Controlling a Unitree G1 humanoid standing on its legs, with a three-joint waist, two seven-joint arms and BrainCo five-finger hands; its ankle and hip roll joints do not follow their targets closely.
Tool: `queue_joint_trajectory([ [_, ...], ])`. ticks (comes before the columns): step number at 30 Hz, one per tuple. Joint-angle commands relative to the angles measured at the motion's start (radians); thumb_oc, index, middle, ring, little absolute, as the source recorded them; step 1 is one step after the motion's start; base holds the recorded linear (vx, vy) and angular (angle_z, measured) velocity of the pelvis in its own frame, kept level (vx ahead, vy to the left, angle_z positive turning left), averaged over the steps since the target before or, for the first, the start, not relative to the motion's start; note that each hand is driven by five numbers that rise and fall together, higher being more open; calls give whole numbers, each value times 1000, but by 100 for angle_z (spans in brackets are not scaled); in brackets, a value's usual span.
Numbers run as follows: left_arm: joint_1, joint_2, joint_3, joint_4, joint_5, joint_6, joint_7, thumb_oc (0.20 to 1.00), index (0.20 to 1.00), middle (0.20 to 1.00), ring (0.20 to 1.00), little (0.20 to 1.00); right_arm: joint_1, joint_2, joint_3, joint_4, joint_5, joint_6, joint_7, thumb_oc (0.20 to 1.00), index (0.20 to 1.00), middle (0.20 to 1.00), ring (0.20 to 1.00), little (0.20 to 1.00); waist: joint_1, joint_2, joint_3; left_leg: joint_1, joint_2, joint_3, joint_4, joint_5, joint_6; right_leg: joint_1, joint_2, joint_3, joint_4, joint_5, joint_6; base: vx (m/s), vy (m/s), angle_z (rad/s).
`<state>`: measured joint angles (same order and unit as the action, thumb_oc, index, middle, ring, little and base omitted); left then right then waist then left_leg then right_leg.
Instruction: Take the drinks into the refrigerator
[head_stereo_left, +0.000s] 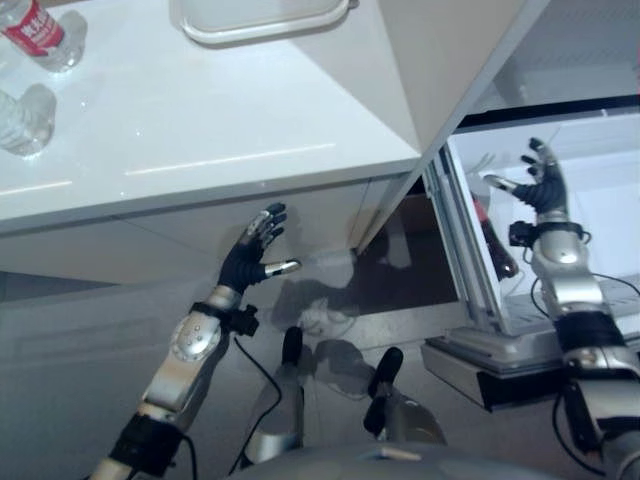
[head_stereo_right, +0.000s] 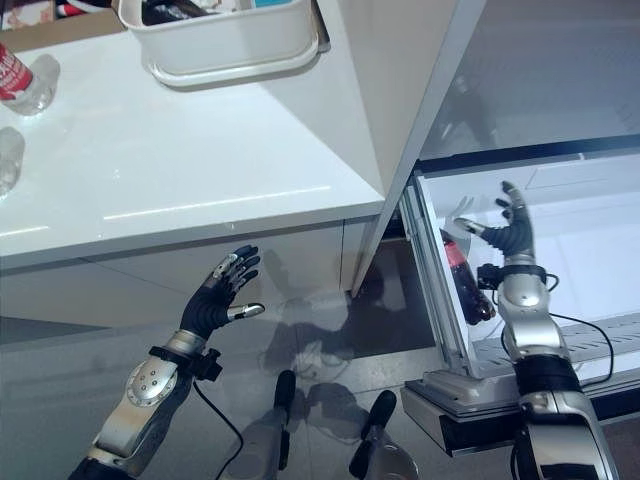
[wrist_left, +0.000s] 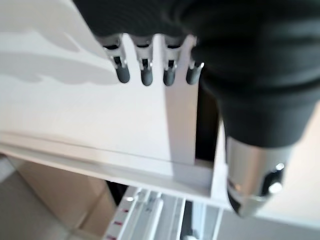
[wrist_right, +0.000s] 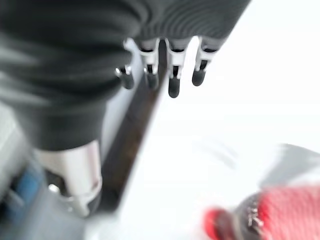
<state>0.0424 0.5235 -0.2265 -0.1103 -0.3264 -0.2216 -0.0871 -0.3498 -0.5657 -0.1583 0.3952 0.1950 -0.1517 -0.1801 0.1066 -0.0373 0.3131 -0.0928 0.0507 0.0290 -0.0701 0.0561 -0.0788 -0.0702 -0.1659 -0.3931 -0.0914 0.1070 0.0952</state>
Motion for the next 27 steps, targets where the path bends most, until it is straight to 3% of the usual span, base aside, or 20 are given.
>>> queue_joint_trajectory([
  [1,-18,6,51,15,50,-40,-39,1000,1000,1000,1000,1000,193,18,-69,-19,64,-68,-5,1000,1000,1000,1000,1000,-90,-23,-69,-45,-47,22,-17,-29,36,20,-46,27,31,-52,65,37,-20,-15],
  [12,-23,4,52,27,19,-25,-101,1000,1000,1000,1000,1000,279,-47,-302,-27,135,-101,-44,1000,1000,1000,1000,1000,-152,-18,-125,10,-25,65,-17,-55,30,45,-20,78,13,-64,64,28,-19,-16],
  [19,-11,34,35,-12,-4,-30,-155,1000,1000,1000,1000,1000,331,-82,-397,133,170,-104,-65,1000,1000,1000,1000,1000,-177,-15,-146,35,-14,87,-17,-67,29,53,-6,104,9,-68,65,20,-14,-19],
  [25,-12,29,35,-42,-8,-32,-165,1000,1000,1000,1000,1000,429,-70,-426,318,99,-57,-80,1000,1000,1000,1000,1000,-198,-9,-152,45,-10,99,-17,-72,29,55,0,117,7,-69,64,12,-7,-15],
  [26,-9,30,33,-48,-10,-32,-167,1000,1000,1000,1000,1000,446,-67,-419,364,101,-50,-68,937,937,937,937,937,-199,-8,-153,46,-10,101,-17,-72,29,55,0,118,7,-68,65,0,0,0],
  [27,-9,32,38,-54,-10,-32,-170,1000,1000,1000,1000,1000,466,-62,-414,400,90,-30,-54,824,824,824,824,824,-202,-8,-153,46,-10,101,-17,-72,29,55,1,119,7,-68,64,0,0,0],
])
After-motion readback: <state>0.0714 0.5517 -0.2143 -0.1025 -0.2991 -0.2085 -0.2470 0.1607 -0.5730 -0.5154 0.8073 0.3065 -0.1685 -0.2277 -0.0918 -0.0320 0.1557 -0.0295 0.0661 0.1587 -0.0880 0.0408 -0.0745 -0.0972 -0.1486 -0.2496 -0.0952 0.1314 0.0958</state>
